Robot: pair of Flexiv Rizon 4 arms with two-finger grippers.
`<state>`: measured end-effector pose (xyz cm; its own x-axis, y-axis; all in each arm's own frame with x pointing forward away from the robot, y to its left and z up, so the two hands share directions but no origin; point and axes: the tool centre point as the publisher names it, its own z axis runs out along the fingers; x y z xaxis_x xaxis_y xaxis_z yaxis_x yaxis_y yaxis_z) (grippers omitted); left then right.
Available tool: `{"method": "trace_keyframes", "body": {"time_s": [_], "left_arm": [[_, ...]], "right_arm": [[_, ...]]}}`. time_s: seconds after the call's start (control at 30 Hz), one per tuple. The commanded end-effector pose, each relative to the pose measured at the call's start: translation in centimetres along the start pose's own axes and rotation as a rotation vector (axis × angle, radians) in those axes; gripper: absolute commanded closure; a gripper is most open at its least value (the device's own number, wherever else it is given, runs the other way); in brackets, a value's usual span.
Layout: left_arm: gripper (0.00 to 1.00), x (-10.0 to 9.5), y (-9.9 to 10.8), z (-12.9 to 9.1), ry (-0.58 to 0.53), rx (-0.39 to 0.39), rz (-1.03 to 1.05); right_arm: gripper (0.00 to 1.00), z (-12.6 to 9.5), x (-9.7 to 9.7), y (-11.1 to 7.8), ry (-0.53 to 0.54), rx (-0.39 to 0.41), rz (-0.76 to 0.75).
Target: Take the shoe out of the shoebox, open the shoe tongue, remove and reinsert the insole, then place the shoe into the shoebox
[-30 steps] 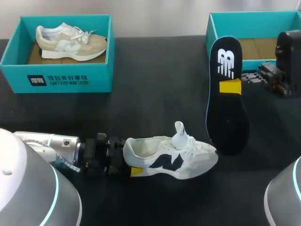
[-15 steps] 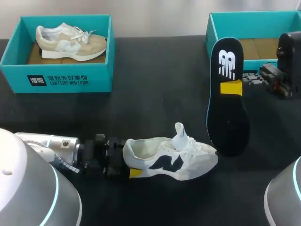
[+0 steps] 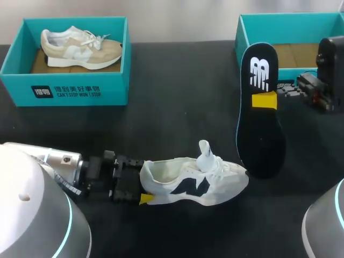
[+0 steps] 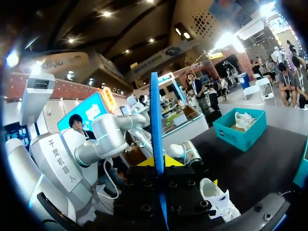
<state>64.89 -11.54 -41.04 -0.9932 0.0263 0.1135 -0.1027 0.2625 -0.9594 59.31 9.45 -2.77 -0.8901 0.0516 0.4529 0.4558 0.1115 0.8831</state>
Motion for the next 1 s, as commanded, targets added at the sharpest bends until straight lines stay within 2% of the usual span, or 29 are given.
{"method": "trace_keyframes", "body": {"time_s": [0.03,0.53,0.7,1.0], "left_arm": [[0.0,0.9,-1.1,-1.0,-0.031,-0.116,-0.004],[0.0,0.8,0.4,-3.2,0.002,-0.506,-0.079],[0.0,0.4,0.3,-3.9,0.012,-0.727,-0.086],[0.0,0.4,0.3,-3.9,0.012,-0.727,-0.086]], "right_arm": [[1.0,0.2,-0.1,0.0,0.001,0.002,0.0],[1.0,0.2,-0.1,0.0,0.001,0.002,0.0],[1.0,0.2,-0.1,0.0,0.001,0.002,0.0],[1.0,0.2,-0.1,0.0,0.001,0.002,0.0]]}}
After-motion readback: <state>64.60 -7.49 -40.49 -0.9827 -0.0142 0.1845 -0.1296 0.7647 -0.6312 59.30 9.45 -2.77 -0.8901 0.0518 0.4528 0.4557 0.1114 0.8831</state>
